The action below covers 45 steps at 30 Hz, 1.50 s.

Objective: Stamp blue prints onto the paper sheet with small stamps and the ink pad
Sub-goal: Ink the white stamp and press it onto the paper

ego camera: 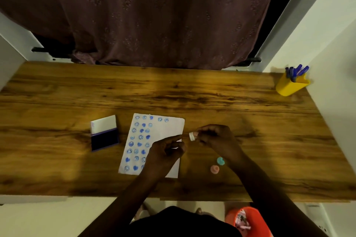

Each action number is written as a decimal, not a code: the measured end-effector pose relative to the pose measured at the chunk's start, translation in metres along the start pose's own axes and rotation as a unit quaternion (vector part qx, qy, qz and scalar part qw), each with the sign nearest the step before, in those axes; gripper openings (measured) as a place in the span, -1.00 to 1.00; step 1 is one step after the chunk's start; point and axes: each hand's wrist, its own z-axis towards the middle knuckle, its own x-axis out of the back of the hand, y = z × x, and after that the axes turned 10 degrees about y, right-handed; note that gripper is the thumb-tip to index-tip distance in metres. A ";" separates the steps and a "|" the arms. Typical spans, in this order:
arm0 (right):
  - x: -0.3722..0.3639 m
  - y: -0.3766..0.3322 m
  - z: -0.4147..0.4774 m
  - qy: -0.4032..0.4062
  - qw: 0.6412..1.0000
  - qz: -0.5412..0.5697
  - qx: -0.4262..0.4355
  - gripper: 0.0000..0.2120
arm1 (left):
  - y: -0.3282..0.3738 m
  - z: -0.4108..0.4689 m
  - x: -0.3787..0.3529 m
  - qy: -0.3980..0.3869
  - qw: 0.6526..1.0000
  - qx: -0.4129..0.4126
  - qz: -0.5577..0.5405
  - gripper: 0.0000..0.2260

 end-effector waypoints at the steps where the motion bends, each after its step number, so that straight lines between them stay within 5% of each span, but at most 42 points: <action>1: -0.007 -0.001 -0.003 -0.017 0.999 0.030 -0.021 -0.83 | -0.002 0.000 0.003 0.006 1.000 0.008 -0.015 -0.68; 10: -0.061 -0.011 -0.019 -0.120 0.979 0.140 -0.091 -0.84 | -0.005 0.001 0.048 0.036 0.995 0.031 -0.086 -0.59; 13: -0.079 -0.016 -0.021 -0.133 0.978 0.141 -0.081 -0.79 | -0.009 0.001 0.065 0.046 0.995 0.039 -0.085 -0.69; 29: -0.177 -0.056 -0.007 -0.152 0.976 -0.088 0.129 -0.81 | -0.028 0.005 0.187 0.091 0.985 0.019 -0.146 -0.83; 39: -0.262 -0.069 -0.005 -0.154 0.888 -0.300 0.313 -0.82 | -0.057 0.013 0.254 0.206 0.969 0.012 -0.139 -0.84; 45: -0.295 -0.067 0.000 -0.162 0.831 -0.392 0.359 -0.72 | -0.064 0.013 0.267 0.211 0.968 0.026 -0.136 -0.81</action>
